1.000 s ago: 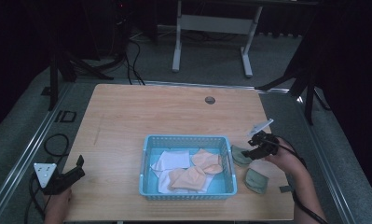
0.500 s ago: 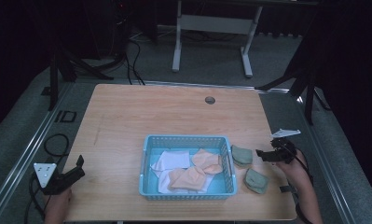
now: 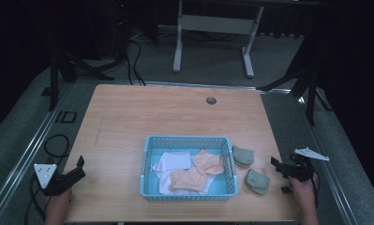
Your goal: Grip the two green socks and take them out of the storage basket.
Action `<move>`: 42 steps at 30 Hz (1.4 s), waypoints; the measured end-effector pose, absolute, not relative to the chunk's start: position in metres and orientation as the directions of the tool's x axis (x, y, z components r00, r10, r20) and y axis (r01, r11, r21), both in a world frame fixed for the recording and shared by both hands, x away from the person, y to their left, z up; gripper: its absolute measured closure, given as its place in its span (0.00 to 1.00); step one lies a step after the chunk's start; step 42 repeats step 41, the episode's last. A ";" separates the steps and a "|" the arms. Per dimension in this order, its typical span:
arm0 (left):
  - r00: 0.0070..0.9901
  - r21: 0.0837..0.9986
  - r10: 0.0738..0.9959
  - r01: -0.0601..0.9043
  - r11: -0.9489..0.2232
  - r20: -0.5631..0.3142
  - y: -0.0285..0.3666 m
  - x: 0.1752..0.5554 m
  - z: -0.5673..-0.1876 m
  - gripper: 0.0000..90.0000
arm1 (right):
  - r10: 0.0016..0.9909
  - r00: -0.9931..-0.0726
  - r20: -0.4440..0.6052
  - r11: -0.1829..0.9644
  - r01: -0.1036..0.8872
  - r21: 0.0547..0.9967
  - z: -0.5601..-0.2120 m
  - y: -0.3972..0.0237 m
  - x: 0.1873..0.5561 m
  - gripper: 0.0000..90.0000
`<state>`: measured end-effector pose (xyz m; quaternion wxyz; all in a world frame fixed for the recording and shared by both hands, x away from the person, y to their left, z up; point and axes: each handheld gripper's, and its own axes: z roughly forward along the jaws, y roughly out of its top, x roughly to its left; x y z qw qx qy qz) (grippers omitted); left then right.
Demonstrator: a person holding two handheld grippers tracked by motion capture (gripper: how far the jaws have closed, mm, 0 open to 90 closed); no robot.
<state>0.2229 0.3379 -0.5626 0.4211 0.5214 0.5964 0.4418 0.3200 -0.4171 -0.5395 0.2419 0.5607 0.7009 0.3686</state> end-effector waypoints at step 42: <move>-0.098 0.966 0.994 0.251 0.061 -0.038 0.338 0.223 -0.563 0.01 | 0.996 -0.035 0.079 -0.066 0.290 0.955 -0.551 -0.422 0.244 0.15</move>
